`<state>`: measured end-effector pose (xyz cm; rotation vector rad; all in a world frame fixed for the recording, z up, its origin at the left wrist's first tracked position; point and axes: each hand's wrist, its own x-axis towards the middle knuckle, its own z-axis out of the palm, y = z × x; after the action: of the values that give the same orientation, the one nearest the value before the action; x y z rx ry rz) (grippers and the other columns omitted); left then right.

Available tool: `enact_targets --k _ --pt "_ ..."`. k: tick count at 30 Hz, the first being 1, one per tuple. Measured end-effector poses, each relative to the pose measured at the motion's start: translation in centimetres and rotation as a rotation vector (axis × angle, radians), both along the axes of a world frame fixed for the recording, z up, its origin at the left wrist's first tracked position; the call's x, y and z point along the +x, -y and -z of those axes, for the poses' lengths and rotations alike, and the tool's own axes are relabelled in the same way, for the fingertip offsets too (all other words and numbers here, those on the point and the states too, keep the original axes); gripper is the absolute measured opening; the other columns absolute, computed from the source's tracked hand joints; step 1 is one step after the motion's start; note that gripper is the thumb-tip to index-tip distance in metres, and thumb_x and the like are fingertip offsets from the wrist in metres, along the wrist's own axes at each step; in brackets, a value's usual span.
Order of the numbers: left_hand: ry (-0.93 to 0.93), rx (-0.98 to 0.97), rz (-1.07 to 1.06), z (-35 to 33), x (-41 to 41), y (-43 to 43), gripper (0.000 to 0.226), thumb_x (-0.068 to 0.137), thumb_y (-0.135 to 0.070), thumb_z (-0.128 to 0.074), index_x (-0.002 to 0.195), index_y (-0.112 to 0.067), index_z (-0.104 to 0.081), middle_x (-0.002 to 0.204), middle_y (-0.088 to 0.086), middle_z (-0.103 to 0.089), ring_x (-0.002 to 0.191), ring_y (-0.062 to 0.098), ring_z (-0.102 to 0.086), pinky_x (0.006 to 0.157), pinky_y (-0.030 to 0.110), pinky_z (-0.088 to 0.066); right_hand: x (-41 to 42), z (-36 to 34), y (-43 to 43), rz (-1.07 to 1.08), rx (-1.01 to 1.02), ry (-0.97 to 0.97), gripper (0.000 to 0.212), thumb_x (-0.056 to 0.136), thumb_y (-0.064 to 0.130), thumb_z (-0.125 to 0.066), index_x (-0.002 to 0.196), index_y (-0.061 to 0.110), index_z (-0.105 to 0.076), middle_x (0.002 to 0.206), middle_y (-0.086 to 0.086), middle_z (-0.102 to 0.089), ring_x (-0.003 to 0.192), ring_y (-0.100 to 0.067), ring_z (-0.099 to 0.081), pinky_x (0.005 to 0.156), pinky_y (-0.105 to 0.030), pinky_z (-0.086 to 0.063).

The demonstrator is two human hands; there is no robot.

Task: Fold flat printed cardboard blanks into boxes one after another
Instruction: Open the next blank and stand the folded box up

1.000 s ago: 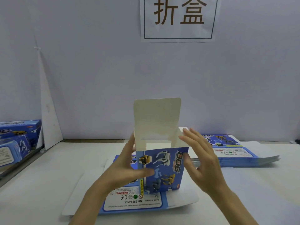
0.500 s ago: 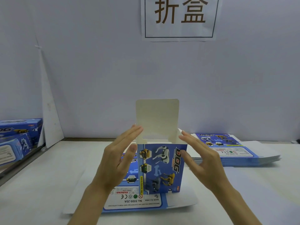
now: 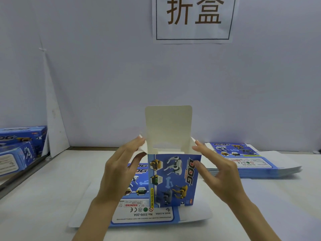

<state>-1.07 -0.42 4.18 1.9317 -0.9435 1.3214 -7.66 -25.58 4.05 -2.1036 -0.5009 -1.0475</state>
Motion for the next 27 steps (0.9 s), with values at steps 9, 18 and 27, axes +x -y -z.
enact_targets --k 9,18,27 --pt "-0.45 -0.58 0.316 3.5 -2.8 5.4 0.032 0.092 -0.025 -0.048 0.123 -0.024 -0.052 0.118 -0.005 -0.065 0.109 0.005 -0.063 0.08 0.021 -0.056 0.5 2.5 -1.9 -0.107 0.408 -0.073 0.042 0.087 0.027 -0.055 0.128 0.038 -0.048 0.113 0.044 -0.056 0.106 0.011 -0.059 0.058 -0.019 -0.057" --pt "-0.732 -0.496 0.368 3.9 -1.4 5.3 0.105 0.066 -0.037 -0.085 0.145 -0.042 -0.015 0.144 -0.022 -0.034 0.129 -0.004 -0.04 0.101 0.024 -0.044 0.0 1.5 -2.5 -0.059 0.367 -0.074 0.042 0.089 0.028 -0.062 0.127 0.04 -0.048 0.122 0.038 -0.056 0.115 0.003 -0.057 0.079 -0.016 -0.054" --pt "-1.0 -0.358 0.358 3.8 -0.9 4.4 0.027 0.076 -0.049 -0.057 0.096 -0.032 -0.065 0.072 -0.021 -0.069 0.074 -0.002 -0.064 0.063 0.009 -0.047 -0.3 -0.3 -1.5 0.061 0.256 -0.046 0.039 0.087 0.03 -0.058 0.123 0.04 -0.048 0.128 0.025 -0.05 0.122 -0.001 -0.05 0.098 -0.032 -0.048"
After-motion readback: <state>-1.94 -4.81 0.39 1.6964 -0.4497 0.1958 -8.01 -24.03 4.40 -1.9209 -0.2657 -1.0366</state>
